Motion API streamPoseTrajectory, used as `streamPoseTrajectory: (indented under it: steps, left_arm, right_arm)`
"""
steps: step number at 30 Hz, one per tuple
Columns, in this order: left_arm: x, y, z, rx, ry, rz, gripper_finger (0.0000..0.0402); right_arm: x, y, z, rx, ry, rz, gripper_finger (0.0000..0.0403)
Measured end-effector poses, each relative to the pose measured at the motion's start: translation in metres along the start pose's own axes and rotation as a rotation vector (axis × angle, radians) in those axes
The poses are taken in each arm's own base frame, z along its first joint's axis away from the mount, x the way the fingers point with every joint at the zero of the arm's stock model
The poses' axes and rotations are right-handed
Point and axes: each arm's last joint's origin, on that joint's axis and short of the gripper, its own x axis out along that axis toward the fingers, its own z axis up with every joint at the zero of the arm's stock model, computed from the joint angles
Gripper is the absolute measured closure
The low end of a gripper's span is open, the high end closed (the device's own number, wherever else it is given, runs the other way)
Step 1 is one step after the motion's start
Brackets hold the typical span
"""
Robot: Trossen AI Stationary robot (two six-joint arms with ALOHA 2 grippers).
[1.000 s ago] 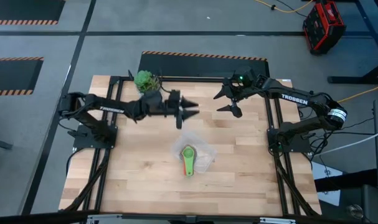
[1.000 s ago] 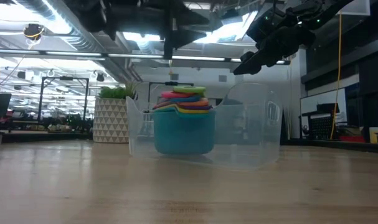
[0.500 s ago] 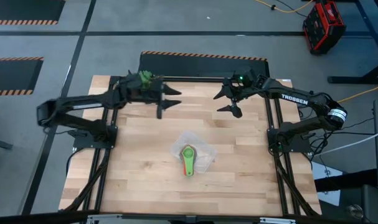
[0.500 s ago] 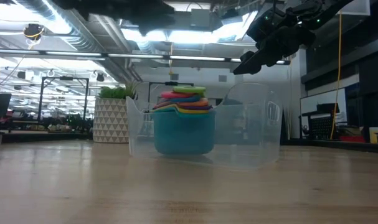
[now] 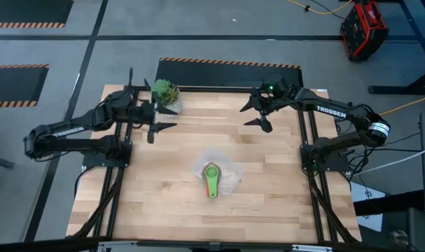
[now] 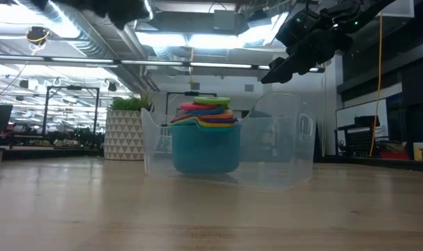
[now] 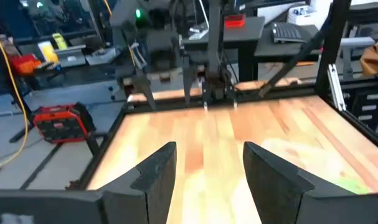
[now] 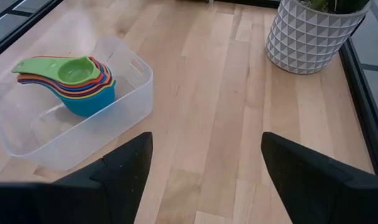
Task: Nest measuring cups in basket
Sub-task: Return to Home Position
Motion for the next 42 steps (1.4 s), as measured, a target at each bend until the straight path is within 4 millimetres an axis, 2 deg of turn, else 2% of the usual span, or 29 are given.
streamPoseTrajectory:
  steps: [11,16,33,42]
  left_arm:
    - [-0.018,-0.019,-0.080,-0.030,-0.065,0.008,0.0223]
    - [-0.024,-0.025,-0.103,-0.029,-0.123,0.014,0.0223]
    - [-0.031,-0.036,-0.150,-0.055,-0.174,-0.039,0.0223]
    - [-0.031,-0.036,-0.149,-0.059,-0.177,-0.037,0.0223]
  right_arm:
    - [0.000,0.000,0.000,-0.003,0.000,0.000,0.0098]
    - [0.000,0.000,0.000,-0.003,0.000,0.000,0.0098]
    - [0.000,0.000,0.000,-0.004,0.000,-0.001,0.0098]
    - [0.000,0.000,0.000,-0.004,0.000,-0.001,0.0098]
